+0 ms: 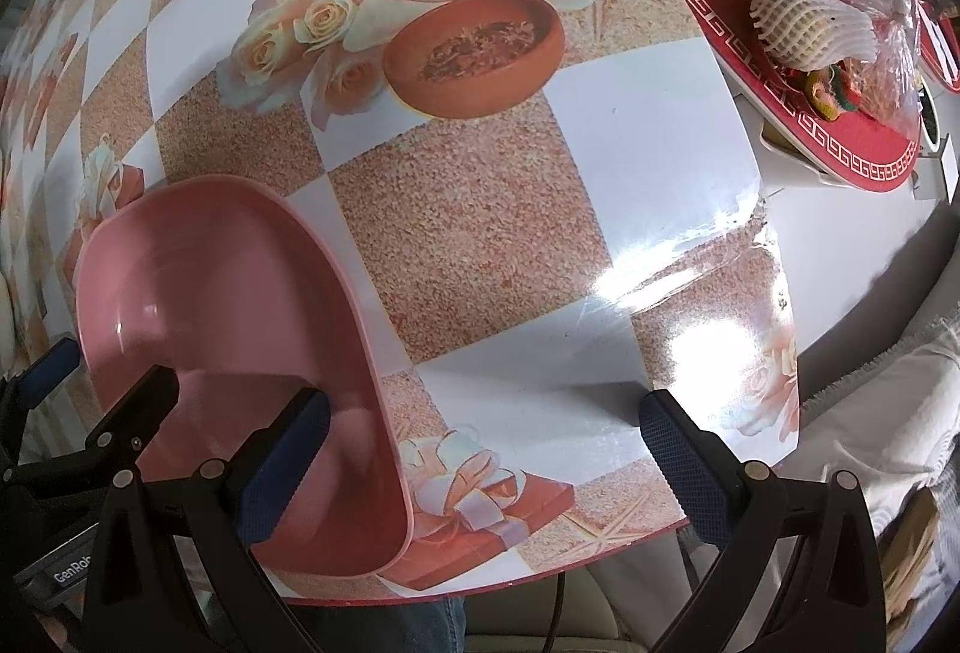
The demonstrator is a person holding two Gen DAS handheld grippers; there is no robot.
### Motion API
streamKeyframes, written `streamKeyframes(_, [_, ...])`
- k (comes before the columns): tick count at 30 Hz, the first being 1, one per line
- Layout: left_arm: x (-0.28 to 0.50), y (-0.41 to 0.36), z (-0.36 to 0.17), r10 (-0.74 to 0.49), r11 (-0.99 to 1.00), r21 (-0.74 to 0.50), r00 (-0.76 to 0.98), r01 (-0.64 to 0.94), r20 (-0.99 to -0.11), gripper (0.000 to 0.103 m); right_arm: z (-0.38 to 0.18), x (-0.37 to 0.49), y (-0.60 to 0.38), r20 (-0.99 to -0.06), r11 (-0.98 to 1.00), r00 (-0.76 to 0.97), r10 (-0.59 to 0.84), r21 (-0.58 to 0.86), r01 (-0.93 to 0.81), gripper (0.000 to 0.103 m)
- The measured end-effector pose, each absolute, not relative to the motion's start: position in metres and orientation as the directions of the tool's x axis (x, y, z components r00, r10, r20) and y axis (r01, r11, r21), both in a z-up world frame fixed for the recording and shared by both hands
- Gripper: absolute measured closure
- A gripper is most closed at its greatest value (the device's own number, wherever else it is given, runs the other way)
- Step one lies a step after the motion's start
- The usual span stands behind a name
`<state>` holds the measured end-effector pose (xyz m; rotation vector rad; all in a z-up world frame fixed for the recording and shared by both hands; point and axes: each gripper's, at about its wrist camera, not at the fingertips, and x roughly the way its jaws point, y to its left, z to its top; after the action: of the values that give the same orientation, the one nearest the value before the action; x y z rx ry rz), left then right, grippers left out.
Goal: Organize plates and bowls
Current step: 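Close the left tool on the pink plate rim while the right tool grips it too, then carry the pink plate onto the green plate and open both tools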
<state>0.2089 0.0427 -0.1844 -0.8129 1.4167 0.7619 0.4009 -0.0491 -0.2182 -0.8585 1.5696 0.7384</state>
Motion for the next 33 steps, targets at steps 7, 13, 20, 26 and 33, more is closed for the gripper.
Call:
streamKeyframes(7, [0.216, 0.040, -0.178, -0.025, 0.568, -0.032, 0.021, -0.822, -0.999, 0.012, -0.216, 0.397, -0.050, -0.987, 0.543, -0.082, -0.137, -0.005, -0.840, 0.005])
streamKeyframes(13, [0.224, 0.040, -0.175, -0.042, 0.572, -0.036, 0.014, -0.819, -0.999, 0.020, -0.204, 0.380, -0.044, -0.991, 0.486, -0.085, -0.102, 0.025, -0.874, 0.044])
streamKeyframes(20, [0.238, 0.027, -0.165, -0.031, 0.656, -0.052, 0.042, -0.753, -0.999, 0.059, -0.199, 0.364, -0.035, -0.989, 0.478, -0.116, -0.096, 0.057, -0.876, 0.074])
streamKeyframes(26, [0.227, 0.019, -0.160, -0.039, 0.663, -0.068, 0.056, -0.745, -0.998, 0.072, -0.199, 0.350, -0.029, -0.984, 0.465, -0.129, -0.120, 0.059, -0.883, 0.074])
streamKeyframes(33, [0.182, 0.022, -0.161, -0.027, 0.612, -0.046, 0.037, -0.790, -0.999, 0.072, -0.200, 0.297, -0.020, -0.980, 0.389, -0.132, -0.147, 0.065, -0.919, 0.074])
